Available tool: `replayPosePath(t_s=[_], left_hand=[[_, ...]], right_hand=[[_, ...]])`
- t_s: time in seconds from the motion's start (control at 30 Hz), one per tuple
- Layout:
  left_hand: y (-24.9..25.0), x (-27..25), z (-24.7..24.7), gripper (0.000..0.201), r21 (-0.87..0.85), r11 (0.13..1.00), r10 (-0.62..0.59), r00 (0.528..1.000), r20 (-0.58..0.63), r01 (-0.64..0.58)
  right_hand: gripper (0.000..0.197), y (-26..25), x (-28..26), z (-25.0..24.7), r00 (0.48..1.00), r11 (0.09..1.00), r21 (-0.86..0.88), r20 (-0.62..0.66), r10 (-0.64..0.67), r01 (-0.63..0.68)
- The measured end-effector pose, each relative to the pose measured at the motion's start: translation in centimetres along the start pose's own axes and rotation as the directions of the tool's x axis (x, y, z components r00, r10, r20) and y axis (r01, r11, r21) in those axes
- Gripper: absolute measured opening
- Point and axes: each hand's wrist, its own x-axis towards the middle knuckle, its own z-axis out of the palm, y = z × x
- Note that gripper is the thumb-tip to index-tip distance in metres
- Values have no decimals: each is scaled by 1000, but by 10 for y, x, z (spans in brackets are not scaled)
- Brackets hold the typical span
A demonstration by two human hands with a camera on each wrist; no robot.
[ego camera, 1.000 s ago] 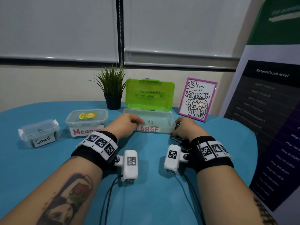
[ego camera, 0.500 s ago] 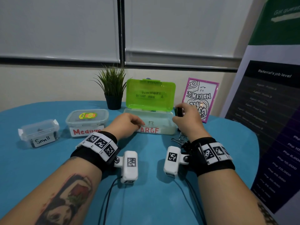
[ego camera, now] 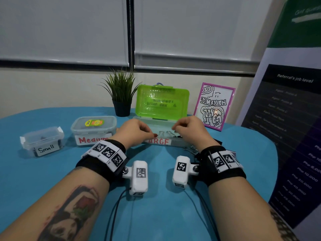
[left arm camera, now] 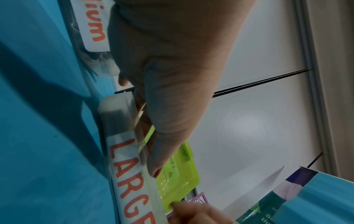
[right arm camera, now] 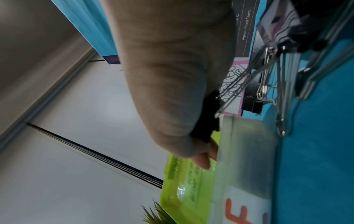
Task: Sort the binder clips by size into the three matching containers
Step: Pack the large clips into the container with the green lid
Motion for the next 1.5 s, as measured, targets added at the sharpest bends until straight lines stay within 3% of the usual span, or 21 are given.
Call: replayPosePath(t_s=[0.13,0.23,0.3,0.37,0.47,0.6,0.67,0.73,0.83,0.93,1.03,1.1,1.23,1.37,1.5], left_hand=[[13,-6,-3,22,-150,971,170,977,-128,-189],[27,-13,2,28,-328,908,260,965,-40,-259],[34,-15,9,38,-433,873,281,957,67,-226],[38,-15,16,34,-500,844,283,953,108,-193],[41,-12,18,9,-528,835,190,982,14,-154],[29,-3,10,14,-524,844,26,984,-178,-117],[20,2,10,24,-531,844,-43,976,-213,-78],[14,6,12,25,-473,880,-79,969,-233,-42],[8,10,12,16,-175,984,0,970,-244,-44],[9,7,11,7,129,989,-52,988,-144,71],[11,8,12,25,361,923,-145,989,-4,137],[13,8,11,30,436,888,-172,985,19,146],[17,3,8,36,483,852,-227,974,-10,204],[14,0,8,31,340,924,-172,984,-40,175],[12,1,12,51,315,946,-104,992,70,77]], right_hand=[[18,-8,0,-4,955,924,346,-291,-60,163],[23,-16,-2,-1,933,849,461,-348,-93,257],[27,-18,-1,8,942,855,451,-315,-118,258],[27,-19,0,17,959,852,465,-250,-134,241],[17,-20,0,20,985,845,507,-111,-133,172],[18,-21,-5,19,989,876,469,30,-148,116],[17,-22,-7,20,993,877,469,6,-120,103],[20,-21,-6,18,996,875,476,-75,-53,82],[39,-16,-3,22,995,921,387,-104,-2,42],[34,-18,-4,33,998,969,243,31,-55,46],[28,-22,-8,40,973,983,166,202,-114,81],[28,-23,-10,40,954,991,123,284,-91,58],[16,-24,-12,39,927,996,32,365,-90,84],[24,-31,-14,35,899,981,-123,429,-83,149],[34,-34,-15,32,883,971,-161,461,-83,175]])
